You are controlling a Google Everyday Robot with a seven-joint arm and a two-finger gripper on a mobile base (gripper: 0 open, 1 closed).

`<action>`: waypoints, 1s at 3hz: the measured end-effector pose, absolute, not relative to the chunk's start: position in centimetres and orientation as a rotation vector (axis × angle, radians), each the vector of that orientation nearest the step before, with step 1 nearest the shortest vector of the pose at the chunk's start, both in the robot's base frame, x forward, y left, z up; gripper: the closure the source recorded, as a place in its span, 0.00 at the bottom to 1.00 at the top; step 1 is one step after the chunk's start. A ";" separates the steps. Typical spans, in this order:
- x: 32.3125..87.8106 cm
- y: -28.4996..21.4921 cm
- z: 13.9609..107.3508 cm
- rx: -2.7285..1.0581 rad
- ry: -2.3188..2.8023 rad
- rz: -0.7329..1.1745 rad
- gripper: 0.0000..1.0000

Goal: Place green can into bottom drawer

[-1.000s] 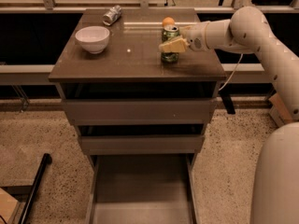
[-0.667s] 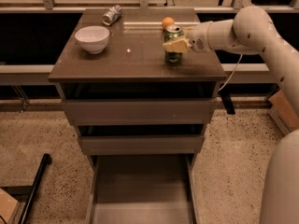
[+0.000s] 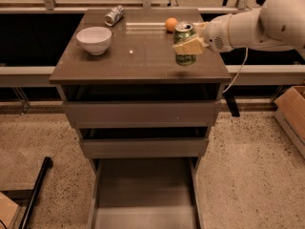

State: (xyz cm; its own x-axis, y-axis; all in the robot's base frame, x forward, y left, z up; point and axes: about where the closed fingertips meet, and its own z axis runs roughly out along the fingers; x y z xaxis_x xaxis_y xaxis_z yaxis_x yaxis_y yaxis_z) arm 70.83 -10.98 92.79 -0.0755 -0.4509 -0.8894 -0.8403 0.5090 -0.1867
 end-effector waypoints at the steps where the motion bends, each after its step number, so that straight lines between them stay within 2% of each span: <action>1: 65.4 -10.8 95.5 -1.155 1.652 0.433 1.00; 3: 54.4 -5.5 92.4 -1.371 1.554 0.410 1.00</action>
Offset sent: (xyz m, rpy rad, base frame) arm -0.1908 0.0565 0.0155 -0.1816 -0.1327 0.2358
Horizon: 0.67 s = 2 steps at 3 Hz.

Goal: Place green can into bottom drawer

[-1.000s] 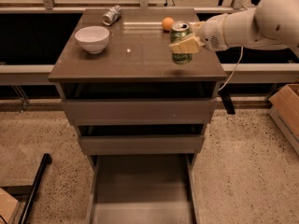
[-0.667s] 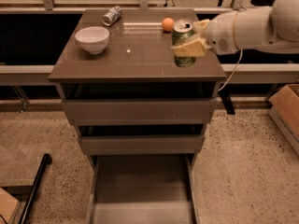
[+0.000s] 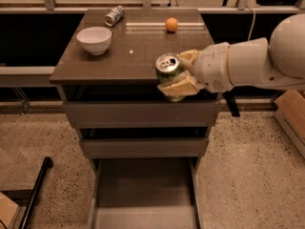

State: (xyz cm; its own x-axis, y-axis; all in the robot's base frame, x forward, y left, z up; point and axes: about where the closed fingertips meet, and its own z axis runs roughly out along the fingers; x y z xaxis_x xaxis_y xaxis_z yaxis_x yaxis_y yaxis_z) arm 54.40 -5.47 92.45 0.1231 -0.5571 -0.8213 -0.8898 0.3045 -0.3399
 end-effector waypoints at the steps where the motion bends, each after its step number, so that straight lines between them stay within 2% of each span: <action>1: 52.7 -3.3 87.4 -1.409 1.568 0.429 1.00; 2: 53.0 -1.6 81.9 -1.399 1.620 0.437 1.00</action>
Offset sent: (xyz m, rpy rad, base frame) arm -0.0082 0.0549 -0.1666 -0.0425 0.1199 -0.0205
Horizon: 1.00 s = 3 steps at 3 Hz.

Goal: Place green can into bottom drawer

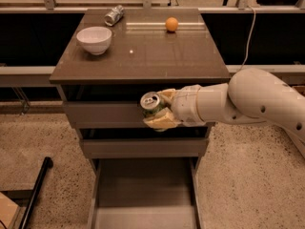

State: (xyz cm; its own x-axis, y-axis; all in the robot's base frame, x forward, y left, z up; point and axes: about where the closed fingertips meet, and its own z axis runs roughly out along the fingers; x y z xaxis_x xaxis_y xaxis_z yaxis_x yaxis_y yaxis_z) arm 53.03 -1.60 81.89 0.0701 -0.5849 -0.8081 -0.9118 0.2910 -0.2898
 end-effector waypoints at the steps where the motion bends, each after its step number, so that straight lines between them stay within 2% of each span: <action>1: 53.1 -1.6 81.9 -1.399 1.620 0.436 1.00; 2: 52.9 -0.8 82.6 -1.439 1.600 0.439 1.00; 3: 50.8 1.3 77.0 -1.359 1.622 0.566 1.00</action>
Offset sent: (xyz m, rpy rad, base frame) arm -0.0014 0.0132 0.0163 -0.0338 -0.0141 0.0682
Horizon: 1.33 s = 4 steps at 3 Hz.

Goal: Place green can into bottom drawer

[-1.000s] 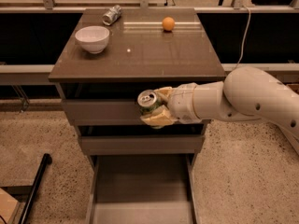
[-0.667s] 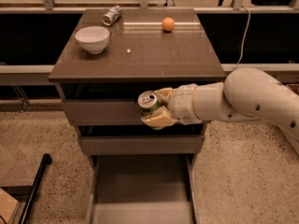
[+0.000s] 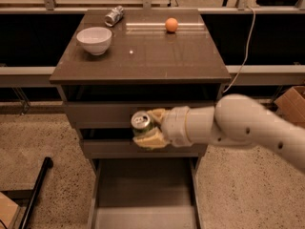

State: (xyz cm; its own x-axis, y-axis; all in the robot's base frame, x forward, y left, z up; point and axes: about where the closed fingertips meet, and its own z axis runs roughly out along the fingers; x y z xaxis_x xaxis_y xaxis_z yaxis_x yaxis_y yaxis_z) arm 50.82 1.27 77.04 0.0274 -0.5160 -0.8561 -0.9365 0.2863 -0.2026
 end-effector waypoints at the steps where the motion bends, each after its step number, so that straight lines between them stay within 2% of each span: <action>1: 48.9 3.1 70.7 -1.274 1.608 0.642 1.00; 3: 49.0 5.3 56.1 -1.229 1.583 0.764 1.00; 4: 49.0 5.4 55.8 -1.229 1.584 0.766 1.00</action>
Offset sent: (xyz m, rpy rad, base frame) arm -0.0319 0.0443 -0.2163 0.2314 0.0287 -0.0007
